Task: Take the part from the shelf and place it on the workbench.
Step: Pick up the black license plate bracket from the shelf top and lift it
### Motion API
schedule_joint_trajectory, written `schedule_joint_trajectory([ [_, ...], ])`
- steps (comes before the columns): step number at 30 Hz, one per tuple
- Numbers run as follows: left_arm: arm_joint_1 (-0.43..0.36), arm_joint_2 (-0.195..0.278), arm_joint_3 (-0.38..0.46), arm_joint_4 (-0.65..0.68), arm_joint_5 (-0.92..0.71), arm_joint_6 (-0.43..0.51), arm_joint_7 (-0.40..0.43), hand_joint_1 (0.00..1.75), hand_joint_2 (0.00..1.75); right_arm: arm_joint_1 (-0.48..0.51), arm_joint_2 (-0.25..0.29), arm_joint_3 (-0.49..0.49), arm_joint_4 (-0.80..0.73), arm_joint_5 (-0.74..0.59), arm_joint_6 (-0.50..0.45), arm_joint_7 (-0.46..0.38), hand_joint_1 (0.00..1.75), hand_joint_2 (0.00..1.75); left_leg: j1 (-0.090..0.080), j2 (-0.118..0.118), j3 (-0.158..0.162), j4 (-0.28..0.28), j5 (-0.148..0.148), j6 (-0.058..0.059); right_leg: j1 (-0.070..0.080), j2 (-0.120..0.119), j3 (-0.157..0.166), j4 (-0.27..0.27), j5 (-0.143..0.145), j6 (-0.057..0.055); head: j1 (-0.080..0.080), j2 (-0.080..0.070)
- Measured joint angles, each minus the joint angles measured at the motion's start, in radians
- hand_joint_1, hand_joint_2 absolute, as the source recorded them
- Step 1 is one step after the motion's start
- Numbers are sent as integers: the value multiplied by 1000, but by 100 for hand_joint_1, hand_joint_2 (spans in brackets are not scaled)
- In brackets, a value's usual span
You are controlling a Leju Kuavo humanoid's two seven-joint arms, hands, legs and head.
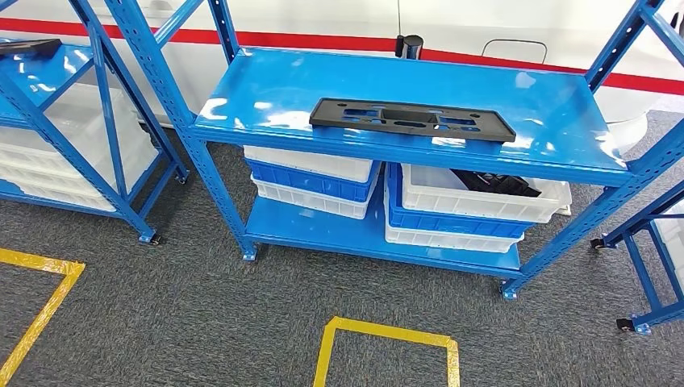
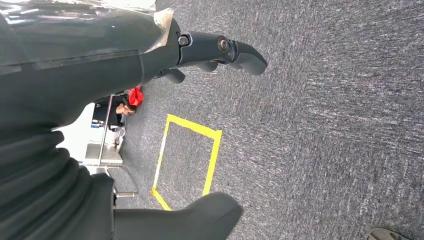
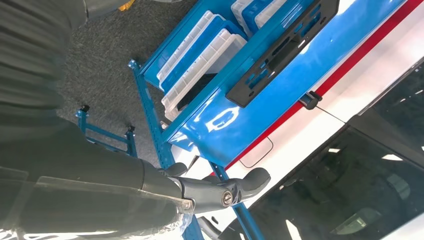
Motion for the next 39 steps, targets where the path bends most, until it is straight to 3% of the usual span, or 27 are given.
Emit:
schedule_joint_trajectory([
  [39, 0, 0, 0, 0, 0, 0, 0, 0, 0, 0, 0, 0, -2, 0, 0, 0, 0, 175, 0, 0, 0, 0, 0, 0, 0, 0, 0, 0, 0, 0, 0, 0],
])
